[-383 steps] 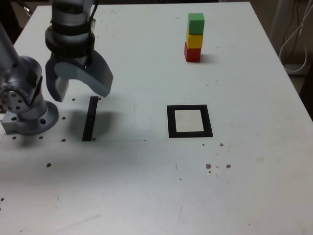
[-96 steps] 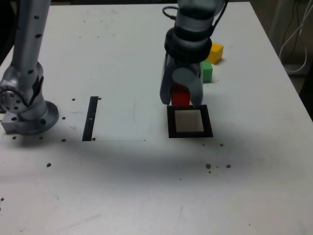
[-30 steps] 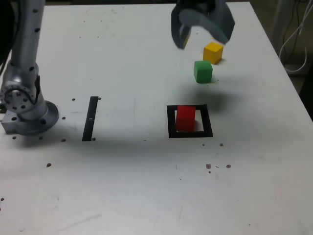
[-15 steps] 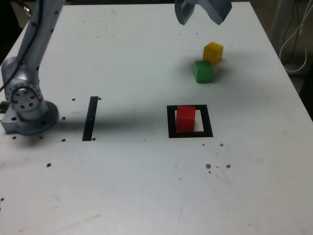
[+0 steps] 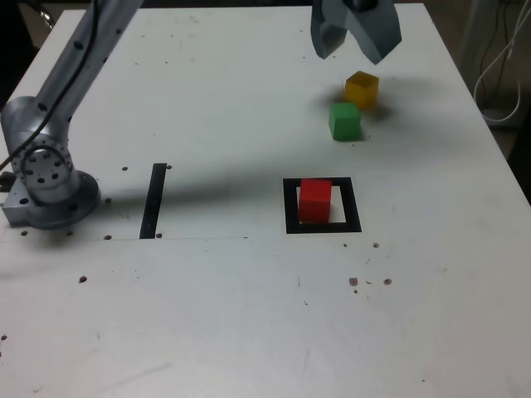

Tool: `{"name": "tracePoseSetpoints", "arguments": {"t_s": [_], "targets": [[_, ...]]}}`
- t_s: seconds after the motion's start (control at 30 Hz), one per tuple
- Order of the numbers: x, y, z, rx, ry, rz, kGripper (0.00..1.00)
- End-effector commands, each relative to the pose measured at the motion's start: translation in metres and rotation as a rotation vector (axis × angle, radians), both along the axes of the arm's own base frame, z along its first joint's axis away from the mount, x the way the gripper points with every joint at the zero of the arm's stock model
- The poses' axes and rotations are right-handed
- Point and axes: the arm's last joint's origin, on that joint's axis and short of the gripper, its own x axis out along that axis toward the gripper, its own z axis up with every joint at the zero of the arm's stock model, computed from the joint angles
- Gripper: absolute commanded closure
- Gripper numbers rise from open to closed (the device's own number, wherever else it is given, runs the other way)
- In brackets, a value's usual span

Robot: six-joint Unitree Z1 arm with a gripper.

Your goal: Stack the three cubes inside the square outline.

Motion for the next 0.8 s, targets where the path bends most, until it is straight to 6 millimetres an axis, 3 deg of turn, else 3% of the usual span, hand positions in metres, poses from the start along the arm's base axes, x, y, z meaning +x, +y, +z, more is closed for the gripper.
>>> {"name": "tracePoseSetpoints", "arguments": {"t_s": [0.0,0.27,0.77], "targets": [[0.006,-0.001,-0.012,-0.017,0.017,-0.007,0.05],[0.019,-0.016,-0.025,-0.011,0.029,-0.037,0.06],[0.028,-0.012,-0.062,-0.010,0.080,-0.008,0.13]]}}
